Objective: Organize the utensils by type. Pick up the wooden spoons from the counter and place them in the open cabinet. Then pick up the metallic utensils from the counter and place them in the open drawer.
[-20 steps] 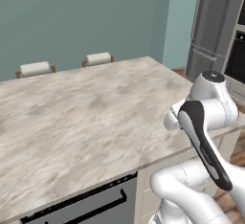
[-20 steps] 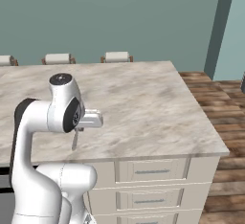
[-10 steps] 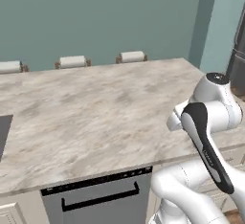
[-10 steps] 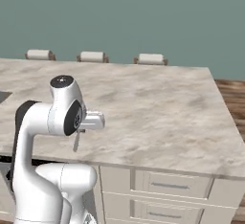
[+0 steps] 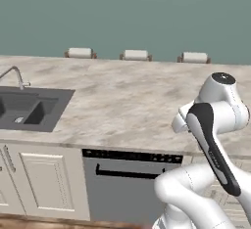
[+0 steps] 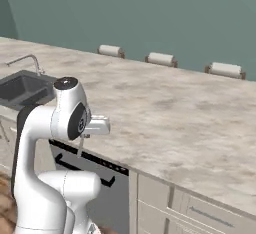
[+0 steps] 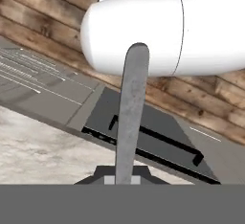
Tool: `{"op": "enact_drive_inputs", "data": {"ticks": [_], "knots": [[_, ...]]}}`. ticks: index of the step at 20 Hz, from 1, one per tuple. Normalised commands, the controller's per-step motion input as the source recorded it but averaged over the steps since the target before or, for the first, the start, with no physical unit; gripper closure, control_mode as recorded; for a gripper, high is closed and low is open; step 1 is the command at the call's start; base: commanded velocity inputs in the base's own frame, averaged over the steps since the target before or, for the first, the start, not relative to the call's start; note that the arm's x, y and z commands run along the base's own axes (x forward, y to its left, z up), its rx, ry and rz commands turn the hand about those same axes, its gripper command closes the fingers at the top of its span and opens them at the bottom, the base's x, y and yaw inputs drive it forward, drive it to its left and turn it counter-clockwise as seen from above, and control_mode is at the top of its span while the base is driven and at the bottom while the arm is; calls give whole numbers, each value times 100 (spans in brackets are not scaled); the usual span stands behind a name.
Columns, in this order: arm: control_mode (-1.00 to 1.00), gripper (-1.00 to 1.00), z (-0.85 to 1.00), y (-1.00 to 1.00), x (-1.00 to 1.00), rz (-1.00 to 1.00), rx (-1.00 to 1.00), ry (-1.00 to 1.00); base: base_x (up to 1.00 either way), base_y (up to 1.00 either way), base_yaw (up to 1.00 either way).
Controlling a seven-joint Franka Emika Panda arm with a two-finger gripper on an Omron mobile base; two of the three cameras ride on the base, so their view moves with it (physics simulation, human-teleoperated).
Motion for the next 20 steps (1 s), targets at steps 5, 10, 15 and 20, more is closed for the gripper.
{"op": "enact_drive_inputs", "data": {"ticks": [5, 10, 15, 20], "knots": [[100, 100, 0, 0, 0, 0, 0, 0, -36, 0, 59], [100, 100, 0, 0, 0, 0, 0, 0, -9, 0, 60], [100, 100, 0, 0, 0, 0, 0, 0, 1, 30, 48], [100, 100, 0, 0, 0, 0, 0, 0, 18, 54, 34]]}}
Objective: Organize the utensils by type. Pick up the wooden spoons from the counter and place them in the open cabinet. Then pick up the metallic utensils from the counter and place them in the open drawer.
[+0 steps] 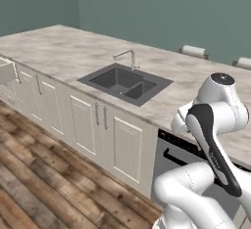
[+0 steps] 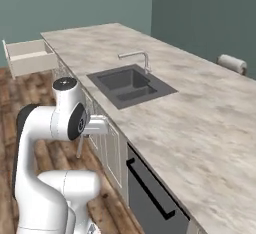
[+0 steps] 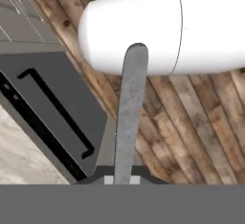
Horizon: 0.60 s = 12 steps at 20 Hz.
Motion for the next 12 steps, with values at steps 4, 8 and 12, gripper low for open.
{"op": "enact_drive_inputs", "data": {"ticks": [4, 8, 12], "knots": [[100, 100, 0, 0, 0, 0, 0, 0, 38, 63, 31], [100, 100, 0, 0, 0, 0, 0, 0, 48, 62, 31], [100, 100, 0, 0, 0, 0, 0, 0, 51, 58, 33]]}}
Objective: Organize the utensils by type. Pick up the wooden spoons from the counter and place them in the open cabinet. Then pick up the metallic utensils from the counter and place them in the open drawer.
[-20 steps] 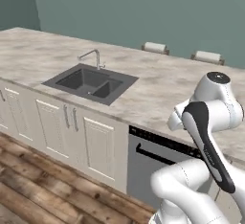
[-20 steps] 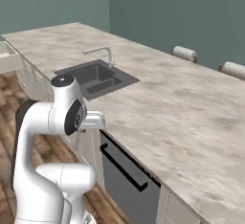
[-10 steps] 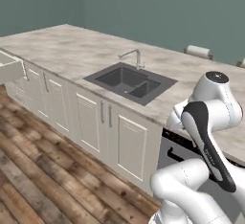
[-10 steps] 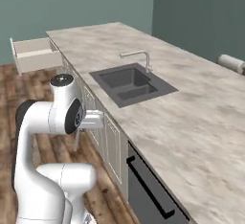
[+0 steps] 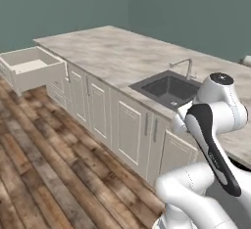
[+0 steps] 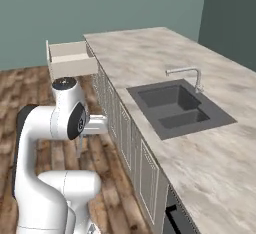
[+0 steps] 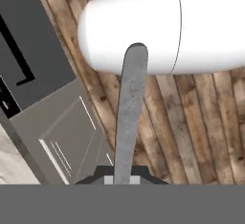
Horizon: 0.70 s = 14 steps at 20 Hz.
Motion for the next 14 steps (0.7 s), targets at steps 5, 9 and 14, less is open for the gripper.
{"op": "enact_drive_inputs", "data": {"ticks": [5, 9, 14], "knots": [[100, 100, 0, 0, 0, 0, 0, 0, 54, 54, 33], [100, 100, 0, 0, 0, 0, 0, 0, 61, 54, 29], [100, 100, 0, 0, 0, 0, 0, 0, 69, 48, 24]]}}
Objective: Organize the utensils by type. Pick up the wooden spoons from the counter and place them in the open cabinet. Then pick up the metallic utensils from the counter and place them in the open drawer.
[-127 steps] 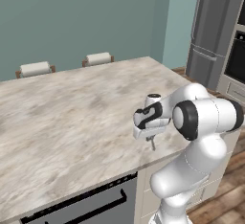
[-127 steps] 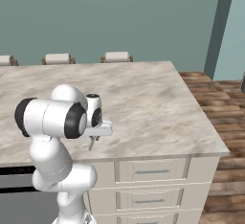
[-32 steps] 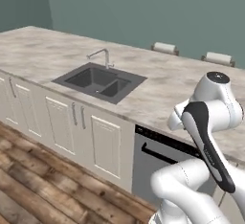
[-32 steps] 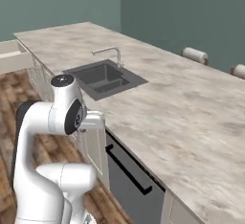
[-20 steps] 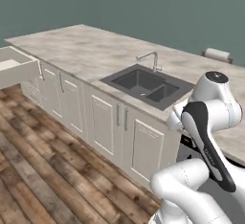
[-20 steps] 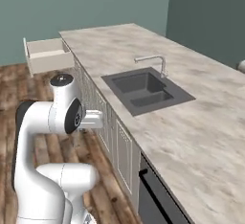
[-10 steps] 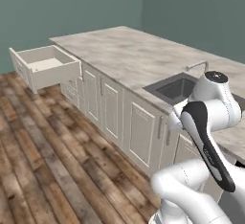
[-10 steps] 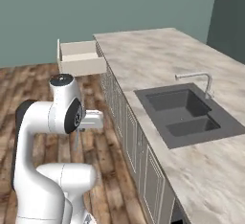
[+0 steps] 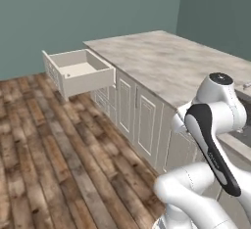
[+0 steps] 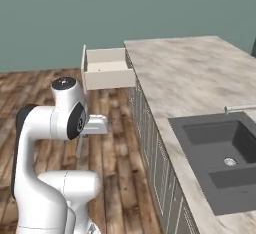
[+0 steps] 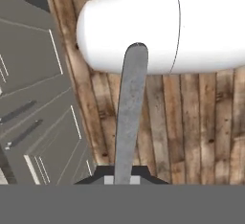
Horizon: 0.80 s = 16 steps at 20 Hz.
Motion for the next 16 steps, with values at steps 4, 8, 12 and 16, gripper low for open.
{"op": "enact_drive_inputs", "data": {"ticks": [4, 8, 12, 16], "knots": [[100, 100, 0, 0, 0, 0, 0, 0, 73, 42, 21], [100, 100, 0, 0, 0, 0, 0, 0, 70, 32, 18], [100, 100, 0, 0, 0, 0, 0, 0, 66, 26, 15], [100, 100, 0, 0, 0, 0, 0, 0, 62, 23, 14]]}}
